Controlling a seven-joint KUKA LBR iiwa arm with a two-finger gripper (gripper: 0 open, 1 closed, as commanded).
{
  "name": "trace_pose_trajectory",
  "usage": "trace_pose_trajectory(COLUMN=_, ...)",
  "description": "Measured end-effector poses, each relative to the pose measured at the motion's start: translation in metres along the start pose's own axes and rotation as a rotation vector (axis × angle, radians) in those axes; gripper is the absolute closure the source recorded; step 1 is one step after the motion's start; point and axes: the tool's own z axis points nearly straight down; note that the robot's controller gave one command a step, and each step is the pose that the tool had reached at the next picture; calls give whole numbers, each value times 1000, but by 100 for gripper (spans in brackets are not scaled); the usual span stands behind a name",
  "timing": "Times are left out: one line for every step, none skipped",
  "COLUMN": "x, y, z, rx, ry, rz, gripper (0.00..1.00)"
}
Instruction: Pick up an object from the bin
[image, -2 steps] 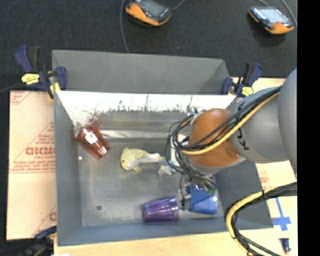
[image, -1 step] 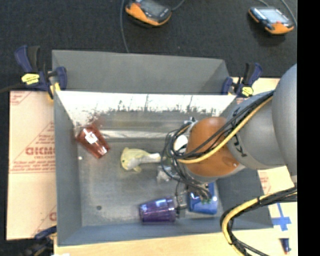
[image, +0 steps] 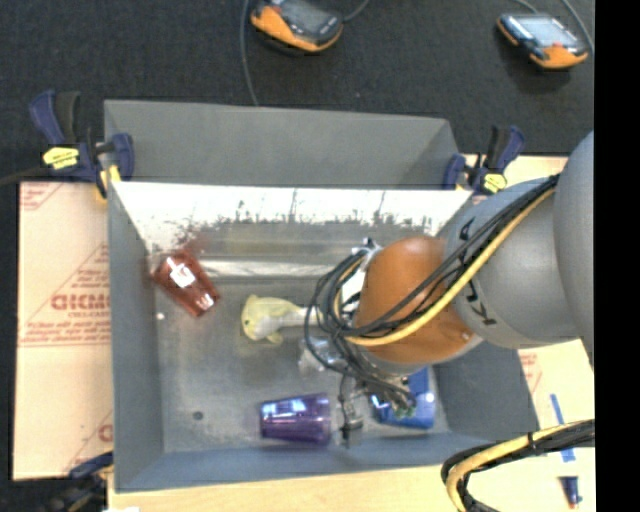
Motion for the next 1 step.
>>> trace_pose_trajectory(x=-6, y=3, z=40, rx=4, ry=-15, rz=-16, gripper=0)
